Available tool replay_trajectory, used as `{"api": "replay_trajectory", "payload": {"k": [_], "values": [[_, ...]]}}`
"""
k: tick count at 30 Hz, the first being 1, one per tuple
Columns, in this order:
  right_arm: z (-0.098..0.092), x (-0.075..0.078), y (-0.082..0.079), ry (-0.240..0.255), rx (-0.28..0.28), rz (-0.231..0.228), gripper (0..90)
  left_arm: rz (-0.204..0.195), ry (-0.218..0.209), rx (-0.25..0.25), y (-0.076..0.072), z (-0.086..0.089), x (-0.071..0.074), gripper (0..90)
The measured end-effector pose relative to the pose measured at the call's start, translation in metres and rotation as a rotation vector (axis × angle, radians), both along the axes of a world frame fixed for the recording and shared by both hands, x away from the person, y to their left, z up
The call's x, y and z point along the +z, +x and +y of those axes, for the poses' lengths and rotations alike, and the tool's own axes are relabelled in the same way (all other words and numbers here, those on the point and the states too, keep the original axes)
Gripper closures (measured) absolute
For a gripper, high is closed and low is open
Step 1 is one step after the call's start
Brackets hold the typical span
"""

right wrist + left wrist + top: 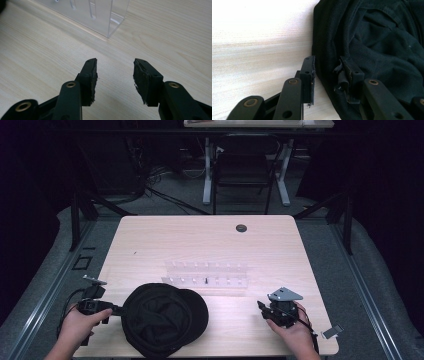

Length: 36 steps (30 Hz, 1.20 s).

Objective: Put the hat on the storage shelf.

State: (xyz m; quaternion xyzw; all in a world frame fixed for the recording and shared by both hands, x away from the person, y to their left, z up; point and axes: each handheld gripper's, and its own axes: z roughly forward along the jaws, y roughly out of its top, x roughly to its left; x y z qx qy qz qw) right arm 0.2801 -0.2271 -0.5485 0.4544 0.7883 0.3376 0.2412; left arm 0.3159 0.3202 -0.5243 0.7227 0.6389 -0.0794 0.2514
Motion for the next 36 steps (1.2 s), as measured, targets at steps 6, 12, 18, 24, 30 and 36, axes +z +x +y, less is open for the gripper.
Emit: {"api": "replay_trajectory", "payload": {"k": [6, 12, 18, 24, 30, 36], "values": [[0.001, -0.001, 0.000, -0.003, 0.009, 0.012, 53.7, 0.030, 0.005, 0.001, 0.003, -0.002, 0.001, 67.7], [0.002, -0.001, 0.000, 0.002, 0.011, 0.008, 53.7, 0.056, 0.014, 0.002, 0.005, -0.004, 0.000, 69.2], [0.002, -0.001, 0.000, -0.001, 0.013, 0.013, 53.7, 0.075, 0.007, 0.012, 0.006, -0.004, -0.005, 70.8], [0.002, -0.001, 0.000, 0.006, 0.008, 0.013, 53.4, 0.094, 0.010, 0.014, 0.008, -0.006, -0.009, 74.2], [0.003, -0.002, 0.000, 0.002, 0.010, 0.019, 53.2, 0.111, -0.003, 0.026, 0.011, -0.006, -0.012, 76.4], [0.003, -0.002, 0.000, 0.002, 0.010, 0.022, 53.2, 0.118, -0.025, 0.025, 0.011, -0.005, -0.014, 82.1]]}}
